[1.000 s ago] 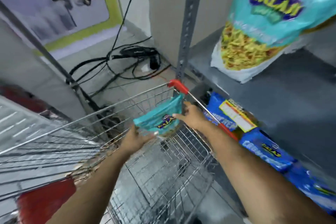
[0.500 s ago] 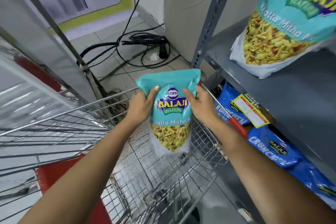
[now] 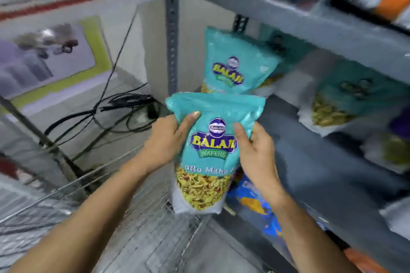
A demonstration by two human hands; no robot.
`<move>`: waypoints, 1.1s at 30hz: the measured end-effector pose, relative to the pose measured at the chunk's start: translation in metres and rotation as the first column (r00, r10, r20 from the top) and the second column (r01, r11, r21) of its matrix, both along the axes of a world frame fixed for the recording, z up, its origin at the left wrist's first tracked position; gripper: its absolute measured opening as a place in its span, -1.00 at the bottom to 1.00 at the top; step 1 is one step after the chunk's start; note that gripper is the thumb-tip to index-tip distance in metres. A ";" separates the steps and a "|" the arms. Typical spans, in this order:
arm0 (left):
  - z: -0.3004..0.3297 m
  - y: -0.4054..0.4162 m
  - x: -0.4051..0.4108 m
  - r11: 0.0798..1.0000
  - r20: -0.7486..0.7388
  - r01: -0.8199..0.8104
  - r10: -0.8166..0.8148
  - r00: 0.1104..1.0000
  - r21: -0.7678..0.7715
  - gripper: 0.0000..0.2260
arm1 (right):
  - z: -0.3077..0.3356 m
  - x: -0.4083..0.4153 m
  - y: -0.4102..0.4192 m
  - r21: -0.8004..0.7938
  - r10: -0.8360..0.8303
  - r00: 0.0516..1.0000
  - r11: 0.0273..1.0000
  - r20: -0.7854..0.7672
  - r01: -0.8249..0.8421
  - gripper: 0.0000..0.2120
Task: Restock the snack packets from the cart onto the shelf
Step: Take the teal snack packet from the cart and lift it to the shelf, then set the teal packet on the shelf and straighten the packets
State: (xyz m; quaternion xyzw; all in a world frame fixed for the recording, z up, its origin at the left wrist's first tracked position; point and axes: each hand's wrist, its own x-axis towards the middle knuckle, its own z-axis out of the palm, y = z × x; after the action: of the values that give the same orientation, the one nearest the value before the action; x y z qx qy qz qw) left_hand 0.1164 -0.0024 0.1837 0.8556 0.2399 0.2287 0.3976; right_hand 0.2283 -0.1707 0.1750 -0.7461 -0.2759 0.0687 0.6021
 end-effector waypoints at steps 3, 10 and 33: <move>0.028 -0.036 0.054 0.984 0.079 0.175 -0.176 0.981 0.011 -0.44 | 0.020 0.033 -0.047 0.067 -0.178 0.981 0.983 0.084 0.172 -0.62; 0.054 -0.092 0.172 0.932 0.164 0.360 -0.350 0.922 -0.040 -0.42 | 0.041 0.110 -0.123 0.125 -0.468 0.847 0.884 0.252 0.451 -0.47; -0.101 -0.031 0.133 0.917 0.049 -0.387 0.393 0.918 -0.097 -0.16 | -0.100 0.149 -0.146 -0.068 -0.219 0.947 0.976 -0.234 0.209 -0.04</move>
State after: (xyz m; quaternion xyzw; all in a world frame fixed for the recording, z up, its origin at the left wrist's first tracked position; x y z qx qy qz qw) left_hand 0.2489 -0.0339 0.0832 0.7647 0.4015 0.3218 0.3880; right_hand 0.3775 -0.3166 0.0750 -0.7702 -0.1171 0.0986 0.6191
